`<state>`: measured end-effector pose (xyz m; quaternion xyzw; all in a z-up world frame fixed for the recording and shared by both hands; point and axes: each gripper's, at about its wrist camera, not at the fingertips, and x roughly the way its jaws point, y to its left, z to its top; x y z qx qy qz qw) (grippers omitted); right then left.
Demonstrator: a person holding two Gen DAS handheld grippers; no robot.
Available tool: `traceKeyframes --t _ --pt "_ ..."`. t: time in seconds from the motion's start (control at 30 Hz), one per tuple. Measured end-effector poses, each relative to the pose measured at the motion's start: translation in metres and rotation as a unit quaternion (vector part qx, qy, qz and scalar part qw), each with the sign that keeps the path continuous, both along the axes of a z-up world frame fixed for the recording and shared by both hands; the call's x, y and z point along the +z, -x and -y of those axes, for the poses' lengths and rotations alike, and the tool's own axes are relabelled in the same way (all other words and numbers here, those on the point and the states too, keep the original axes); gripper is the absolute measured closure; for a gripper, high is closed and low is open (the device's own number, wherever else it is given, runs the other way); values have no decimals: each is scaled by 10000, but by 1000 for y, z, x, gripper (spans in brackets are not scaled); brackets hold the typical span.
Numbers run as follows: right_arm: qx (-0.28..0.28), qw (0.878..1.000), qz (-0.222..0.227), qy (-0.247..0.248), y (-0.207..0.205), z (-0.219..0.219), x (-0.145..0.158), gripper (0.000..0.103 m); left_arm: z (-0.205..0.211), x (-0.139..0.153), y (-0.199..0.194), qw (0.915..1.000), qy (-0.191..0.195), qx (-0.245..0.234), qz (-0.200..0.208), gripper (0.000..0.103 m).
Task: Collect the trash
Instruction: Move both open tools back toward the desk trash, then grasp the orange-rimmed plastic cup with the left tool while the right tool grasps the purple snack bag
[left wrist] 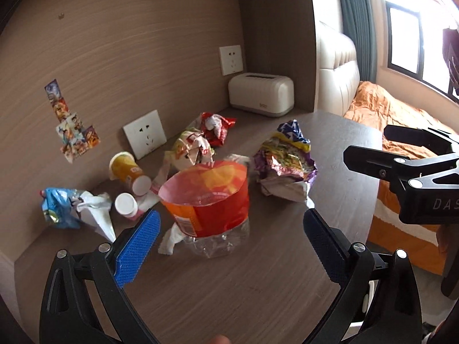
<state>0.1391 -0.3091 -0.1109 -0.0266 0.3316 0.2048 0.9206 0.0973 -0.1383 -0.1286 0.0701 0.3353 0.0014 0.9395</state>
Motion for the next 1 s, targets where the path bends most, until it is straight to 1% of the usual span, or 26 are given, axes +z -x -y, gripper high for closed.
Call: traceKeyframes --t 0.17,0.43,0.53,0.7,0.73,0.77,0.87,0.9,0.93,0.97,1.0 --pt "211 9997 -89 115 -20 -18 -9 5 -2 -15 -11 9996 11 261 -127 5" --pt "372 9986 -250 296 -53 -27 -30 5 -9 -34 -36 9976 21 637 -253 5" --pt "417 9981 -389 245 -70 -29 -39 5 -11 -40 -46 9973 -52 676 -297 5" --pt "605 9949 -757 265 -98 -37 -60 5 -9 -47 -60 9975 -166 597 -330 5" --pt "674 9943 -814 165 -101 -37 -64 5 -9 -49 -63 9973 -214 605 -351 5" --pt "718 9936 -869 88 -102 -37 -67 5 -8 -52 -67 9971 -210 586 -448 5" --pt "841 9919 -947 -83 -104 -38 -72 5 -11 -53 -74 9973 24 474 -561 5" --pt "862 9915 -967 -126 -103 -38 -73 10 -12 -54 -76 9973 105 423 -586 5" --pt "885 9909 -999 -191 -103 -37 -72 19 -13 -55 -78 9971 130 421 -616 5" --pt "888 9905 -1019 -244 -103 -35 -72 22 -13 -56 -78 9969 150 435 -641 6" --pt "888 9901 -1038 -320 -103 -34 -71 33 -14 -56 -78 9969 223 386 -645 10"
